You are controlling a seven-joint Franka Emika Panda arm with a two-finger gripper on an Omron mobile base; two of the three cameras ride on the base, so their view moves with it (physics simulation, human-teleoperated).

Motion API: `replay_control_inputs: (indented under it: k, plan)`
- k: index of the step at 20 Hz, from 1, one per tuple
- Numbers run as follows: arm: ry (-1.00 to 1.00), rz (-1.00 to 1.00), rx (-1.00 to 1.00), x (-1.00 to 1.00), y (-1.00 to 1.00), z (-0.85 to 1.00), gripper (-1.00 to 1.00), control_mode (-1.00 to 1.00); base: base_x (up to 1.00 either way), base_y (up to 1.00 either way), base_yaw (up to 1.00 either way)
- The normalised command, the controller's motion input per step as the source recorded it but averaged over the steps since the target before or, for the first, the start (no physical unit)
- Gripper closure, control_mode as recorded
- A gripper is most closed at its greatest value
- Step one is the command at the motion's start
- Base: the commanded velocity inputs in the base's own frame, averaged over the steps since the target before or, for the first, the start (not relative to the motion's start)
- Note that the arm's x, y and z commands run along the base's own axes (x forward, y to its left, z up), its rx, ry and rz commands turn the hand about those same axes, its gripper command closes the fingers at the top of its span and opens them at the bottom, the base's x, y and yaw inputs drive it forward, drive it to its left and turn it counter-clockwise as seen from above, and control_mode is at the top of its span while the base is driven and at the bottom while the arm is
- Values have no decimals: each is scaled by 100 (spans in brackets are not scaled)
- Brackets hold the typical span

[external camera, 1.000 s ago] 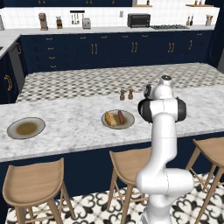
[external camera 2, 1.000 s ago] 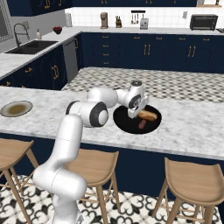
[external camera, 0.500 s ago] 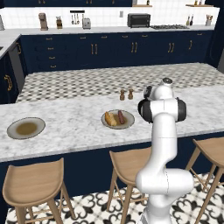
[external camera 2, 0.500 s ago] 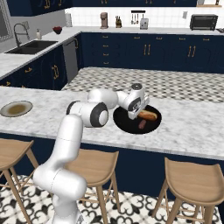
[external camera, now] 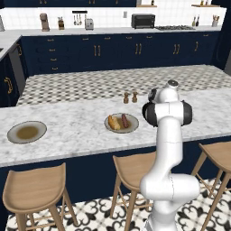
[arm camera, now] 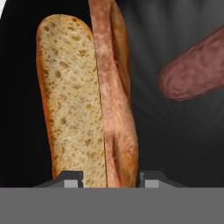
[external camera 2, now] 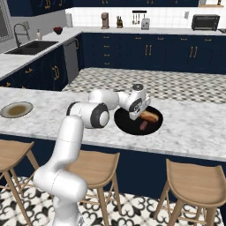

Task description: Place one bun and one sausage from the bowl on each plate.

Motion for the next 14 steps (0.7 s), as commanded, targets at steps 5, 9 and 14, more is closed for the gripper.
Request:
replay_control_inputs:
  k: [5, 9, 14]
  plan:
    - [0, 0, 0, 0, 0, 0, 100, -100, 0, 0, 0]
    - [0, 0, 0, -6, 0, 9, 100, -100, 0, 0, 0]
    - [0, 0, 0, -26, 1, 43, 100, -100, 0, 0, 0]
